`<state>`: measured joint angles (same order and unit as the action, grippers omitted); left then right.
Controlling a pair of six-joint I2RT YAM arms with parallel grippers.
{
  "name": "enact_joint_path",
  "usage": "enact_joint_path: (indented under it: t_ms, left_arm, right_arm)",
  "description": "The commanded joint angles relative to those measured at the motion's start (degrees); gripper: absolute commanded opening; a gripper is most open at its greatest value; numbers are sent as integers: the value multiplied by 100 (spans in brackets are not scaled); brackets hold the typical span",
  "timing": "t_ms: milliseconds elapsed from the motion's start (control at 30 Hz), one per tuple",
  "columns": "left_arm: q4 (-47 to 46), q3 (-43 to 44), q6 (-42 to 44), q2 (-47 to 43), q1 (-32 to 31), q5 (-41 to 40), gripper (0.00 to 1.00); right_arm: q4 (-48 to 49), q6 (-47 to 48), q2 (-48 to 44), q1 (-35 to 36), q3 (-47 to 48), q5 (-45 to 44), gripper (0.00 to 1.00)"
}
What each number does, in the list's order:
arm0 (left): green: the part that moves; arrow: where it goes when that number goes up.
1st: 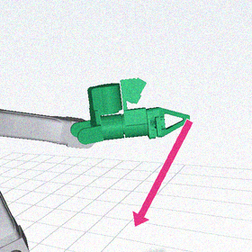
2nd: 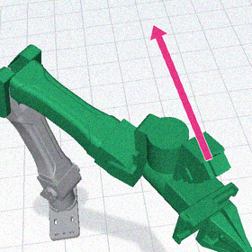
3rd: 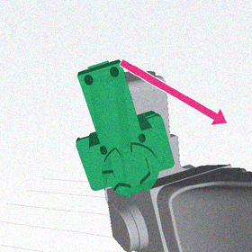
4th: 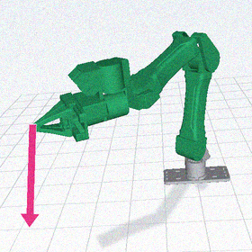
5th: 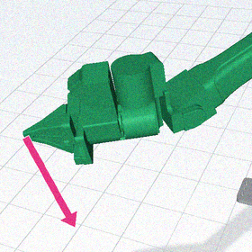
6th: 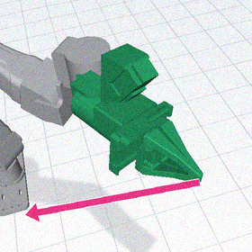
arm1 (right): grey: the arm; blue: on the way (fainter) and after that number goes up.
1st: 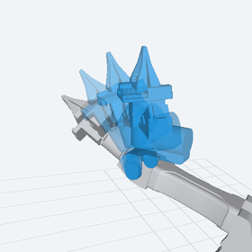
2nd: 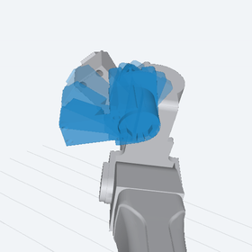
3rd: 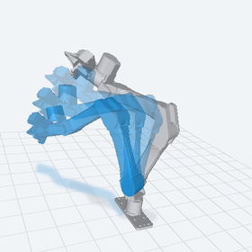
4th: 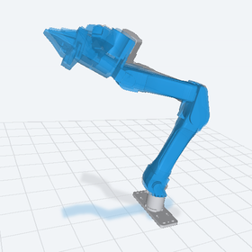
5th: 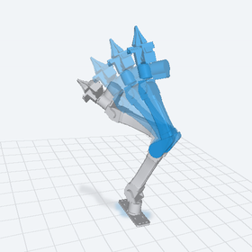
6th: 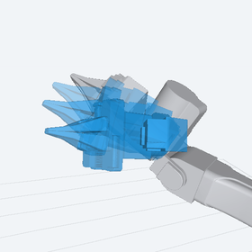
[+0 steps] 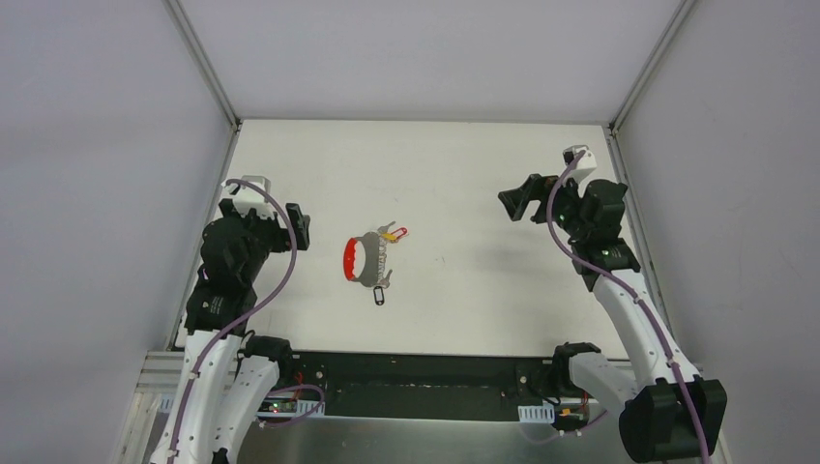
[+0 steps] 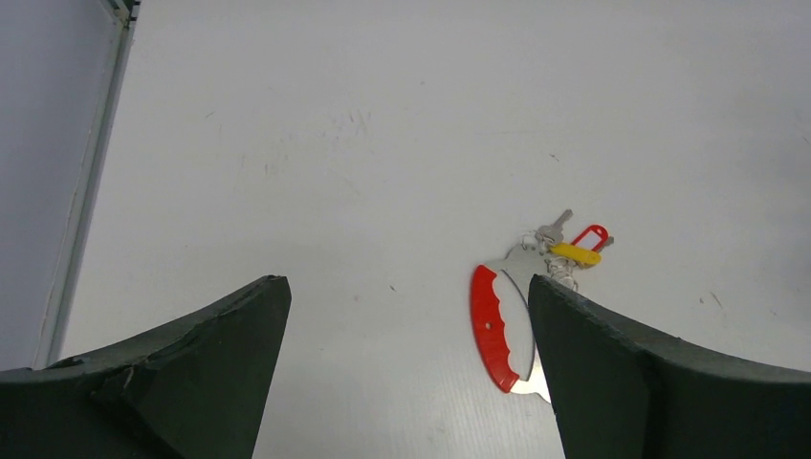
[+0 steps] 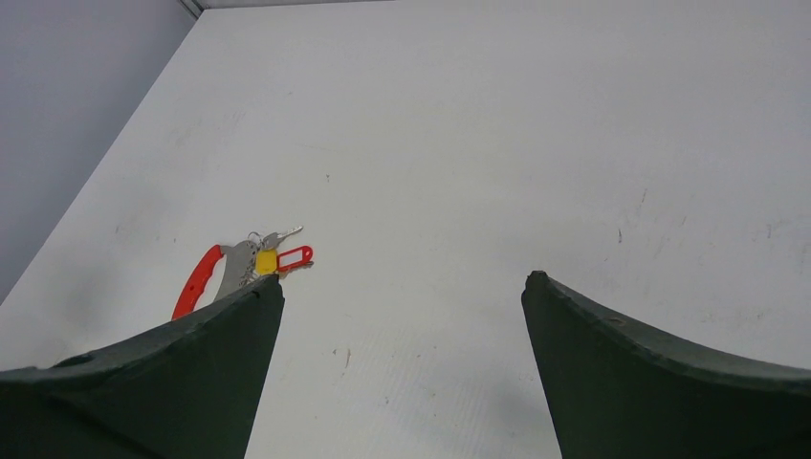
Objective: Put the keys on the keyring
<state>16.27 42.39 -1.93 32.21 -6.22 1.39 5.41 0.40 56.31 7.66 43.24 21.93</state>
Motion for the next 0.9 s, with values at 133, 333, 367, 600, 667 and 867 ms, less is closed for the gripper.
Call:
enact_joint_path:
  t_ms: [133, 333, 367, 600, 667, 867]
  left_arm:
    - [18, -56, 97, -187, 129, 748, 99]
    - [-17, -87, 45, -188, 181, 749, 99]
    - [-19, -91, 45, -184, 189, 762, 99]
    - [-65, -139, 18, -127, 191, 808, 99]
    - [-67, -143, 13, -112, 191, 809, 99]
    - [-97, -160, -9, -76, 192, 831, 99]
  right_arm:
    - [239, 107, -395, -115, 27, 206, 100]
    - [237, 122, -437, -124, 9, 256, 100]
    - [239, 126, -435, -124, 10, 259, 100]
    - [232, 170, -414, -138, 0, 309, 100]
    - [232, 170, -408, -140, -5, 326, 100]
    - [238, 188, -384, -146, -10, 322, 100]
